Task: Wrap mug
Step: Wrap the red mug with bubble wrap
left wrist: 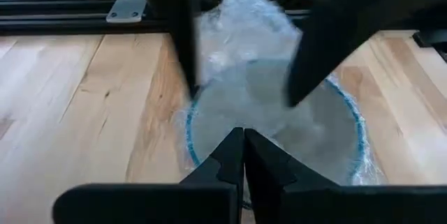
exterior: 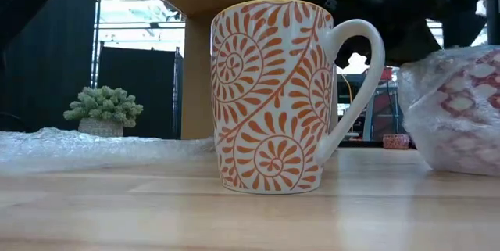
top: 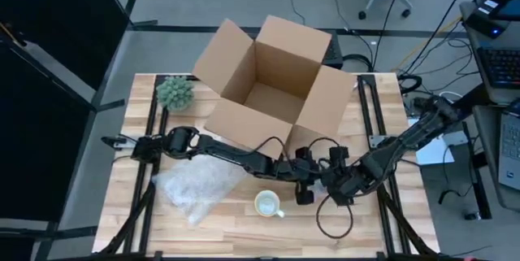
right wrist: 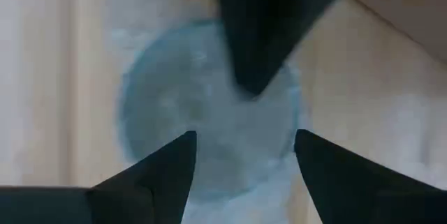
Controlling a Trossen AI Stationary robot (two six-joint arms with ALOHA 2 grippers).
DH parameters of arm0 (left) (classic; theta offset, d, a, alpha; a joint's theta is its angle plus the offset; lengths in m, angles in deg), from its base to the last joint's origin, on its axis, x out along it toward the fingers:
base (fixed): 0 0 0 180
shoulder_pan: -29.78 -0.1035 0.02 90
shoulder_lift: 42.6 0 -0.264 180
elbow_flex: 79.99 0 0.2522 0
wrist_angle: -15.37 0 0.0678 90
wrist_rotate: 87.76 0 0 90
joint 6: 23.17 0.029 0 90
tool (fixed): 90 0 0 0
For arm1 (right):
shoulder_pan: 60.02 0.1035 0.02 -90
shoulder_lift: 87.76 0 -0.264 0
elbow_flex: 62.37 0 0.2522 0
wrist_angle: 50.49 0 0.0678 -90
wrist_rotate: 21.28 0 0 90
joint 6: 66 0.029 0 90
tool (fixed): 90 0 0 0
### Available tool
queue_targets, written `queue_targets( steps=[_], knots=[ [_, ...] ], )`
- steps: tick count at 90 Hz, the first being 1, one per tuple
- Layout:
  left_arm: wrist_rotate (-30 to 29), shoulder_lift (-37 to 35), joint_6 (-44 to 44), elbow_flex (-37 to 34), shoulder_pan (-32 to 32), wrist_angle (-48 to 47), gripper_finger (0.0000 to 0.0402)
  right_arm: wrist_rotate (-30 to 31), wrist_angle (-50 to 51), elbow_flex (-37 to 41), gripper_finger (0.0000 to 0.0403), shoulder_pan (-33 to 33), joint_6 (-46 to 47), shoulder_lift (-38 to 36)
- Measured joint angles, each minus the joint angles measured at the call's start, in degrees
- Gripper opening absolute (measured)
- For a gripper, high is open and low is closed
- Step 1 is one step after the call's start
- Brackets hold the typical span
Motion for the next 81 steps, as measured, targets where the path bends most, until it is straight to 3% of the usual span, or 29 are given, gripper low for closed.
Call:
queue_targets(
  steps=[32, 48, 69, 81],
  knots=[
    [0.04, 0.00, -0.02, 0.00, 0.00, 0.11, 0.0000, 0.69, 3.26, -3.24, 0.0228, -0.63, -1.75, -1.52],
    [0.07, 0.00, -0.02, 0.00, 0.00, 0.36, 0.0000, 4.73, 4.66, -3.64, 0.0228, -3.63, -2.61, -3.85],
    [0.17, 0.02, -0.12, 0.03, 0.00, 0.72, 0.0000, -2.75, -8.45, 7.04, 0.0228, -4.92, 0.03, -4.01],
    [0.42, 0.02, 0.04, 0.07, -0.02, 0.71, 0.0000, -1.64, -15.82, 13.80, 0.0228, -4.49, 5.65, -4.11]
  ],
)
